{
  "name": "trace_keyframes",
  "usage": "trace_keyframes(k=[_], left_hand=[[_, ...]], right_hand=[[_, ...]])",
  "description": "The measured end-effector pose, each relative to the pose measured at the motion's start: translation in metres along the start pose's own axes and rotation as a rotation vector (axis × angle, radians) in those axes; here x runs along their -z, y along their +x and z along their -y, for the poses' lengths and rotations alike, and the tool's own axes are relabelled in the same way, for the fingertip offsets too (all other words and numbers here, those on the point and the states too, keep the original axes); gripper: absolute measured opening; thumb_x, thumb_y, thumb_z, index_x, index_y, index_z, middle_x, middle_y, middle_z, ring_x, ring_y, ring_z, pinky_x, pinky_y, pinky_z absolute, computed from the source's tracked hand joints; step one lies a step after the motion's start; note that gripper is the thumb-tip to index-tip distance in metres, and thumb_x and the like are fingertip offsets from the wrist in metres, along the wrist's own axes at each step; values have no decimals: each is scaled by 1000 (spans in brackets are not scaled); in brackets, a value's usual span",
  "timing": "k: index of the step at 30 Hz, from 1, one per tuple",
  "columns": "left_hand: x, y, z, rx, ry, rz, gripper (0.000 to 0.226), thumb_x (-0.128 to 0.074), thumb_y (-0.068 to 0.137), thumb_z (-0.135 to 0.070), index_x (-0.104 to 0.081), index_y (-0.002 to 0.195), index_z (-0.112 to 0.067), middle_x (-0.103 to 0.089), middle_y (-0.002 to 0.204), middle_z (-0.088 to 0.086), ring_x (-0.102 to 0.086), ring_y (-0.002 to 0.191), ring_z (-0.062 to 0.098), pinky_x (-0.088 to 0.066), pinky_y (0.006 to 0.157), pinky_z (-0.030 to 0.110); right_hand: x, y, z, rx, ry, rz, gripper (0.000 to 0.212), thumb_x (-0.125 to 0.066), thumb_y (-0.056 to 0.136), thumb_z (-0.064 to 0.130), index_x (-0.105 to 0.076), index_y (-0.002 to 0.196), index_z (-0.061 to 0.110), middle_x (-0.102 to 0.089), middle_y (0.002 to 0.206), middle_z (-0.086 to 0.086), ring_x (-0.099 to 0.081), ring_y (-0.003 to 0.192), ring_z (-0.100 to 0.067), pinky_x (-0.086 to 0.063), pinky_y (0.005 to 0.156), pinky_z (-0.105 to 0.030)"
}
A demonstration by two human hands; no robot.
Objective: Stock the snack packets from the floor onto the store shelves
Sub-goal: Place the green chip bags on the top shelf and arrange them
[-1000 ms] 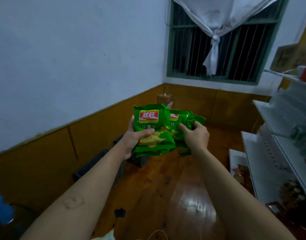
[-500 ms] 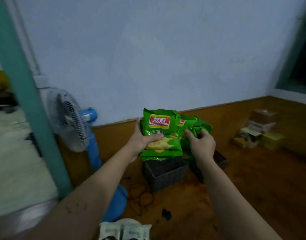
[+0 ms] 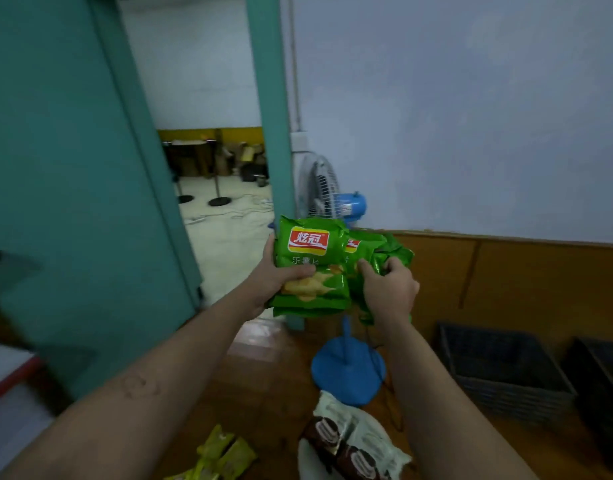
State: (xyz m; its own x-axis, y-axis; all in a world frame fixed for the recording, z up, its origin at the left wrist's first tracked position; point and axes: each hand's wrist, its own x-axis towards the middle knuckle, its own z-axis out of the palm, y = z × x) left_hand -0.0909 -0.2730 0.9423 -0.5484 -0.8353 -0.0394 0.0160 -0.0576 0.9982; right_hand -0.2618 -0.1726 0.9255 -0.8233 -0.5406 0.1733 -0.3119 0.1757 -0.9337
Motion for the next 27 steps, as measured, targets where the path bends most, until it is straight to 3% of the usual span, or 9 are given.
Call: trace_keyframes(k=[2, 6, 8, 15, 18, 21, 24, 27], left_hand=[[22, -11, 0, -4, 14, -67, 123, -87, 58, -8, -17, 156, -32, -70, 121, 10, -75, 93, 26, -62, 71, 39], [65, -39, -1, 7, 28, -214, 142, -100, 46, -25, -12, 156, -43, -67, 130, 9, -71, 108, 32, -54, 97, 53], [88, -55, -1, 4, 46, -272, 146, -101, 40, -32, -12, 156, -44, -66, 131, 10, -69, 111, 33, -50, 102, 56], [160, -111, -3, -69, -5, -413, 121, -86, 63, -11, -14, 157, -33, -66, 130, 12, -73, 104, 27, -62, 81, 37], [197, -149, -1, -118, -4, -532, 123, -89, 63, -12, -14, 158, -31, -66, 130, 10, -72, 107, 24, -60, 89, 38], [240, -193, 0, -156, -28, -680, 137, -95, 51, -25, -10, 159, -34, -65, 133, 8, -68, 113, 28, -51, 103, 51], [280, -239, 7, -173, -61, -804, 150, -101, 38, -37, -10, 157, -41, -64, 134, 7, -67, 115, 30, -49, 104, 56], [320, -289, 21, -178, -98, -898, 141, -98, 44, -35, -12, 155, -45, -66, 131, 4, -68, 114, 30, -50, 102, 56]], right_hand=[[-21, -6, 6, 31, 18, 63, 34, -65, 85, 45, -53, 78, 14, -56, 88, -6, -45, 106, -31, -43, 85, -44], [-64, -21, 20, 95, 57, 175, 34, -66, 84, 46, -60, 90, 13, -60, 103, -11, -44, 110, -33, -41, 86, -42], [-86, -33, 28, 110, 77, 233, 34, -67, 83, 47, -59, 87, 14, -60, 102, -12, -45, 109, -33, -44, 88, -46], [-147, -85, 61, 189, 158, 378, 39, -70, 79, 47, -50, 67, 16, -60, 79, -9, -55, 91, -33, -39, 68, -35], [-179, -117, 82, 236, 204, 466, 42, -71, 76, 48, -45, 62, 19, -57, 73, -5, -58, 90, -34, -40, 63, -34], [-212, -166, 107, 303, 213, 554, 42, -73, 76, 45, -43, 60, 20, -57, 71, -6, -56, 89, -34, -35, 60, -33], [-244, -224, 124, 319, 204, 610, 40, -74, 75, 42, -45, 60, 19, -55, 67, -4, -55, 85, -33, -36, 61, -32], [-278, -287, 129, 333, 179, 672, 40, -74, 76, 43, -45, 60, 19, -57, 69, -5, -55, 81, -31, -45, 68, -37]])
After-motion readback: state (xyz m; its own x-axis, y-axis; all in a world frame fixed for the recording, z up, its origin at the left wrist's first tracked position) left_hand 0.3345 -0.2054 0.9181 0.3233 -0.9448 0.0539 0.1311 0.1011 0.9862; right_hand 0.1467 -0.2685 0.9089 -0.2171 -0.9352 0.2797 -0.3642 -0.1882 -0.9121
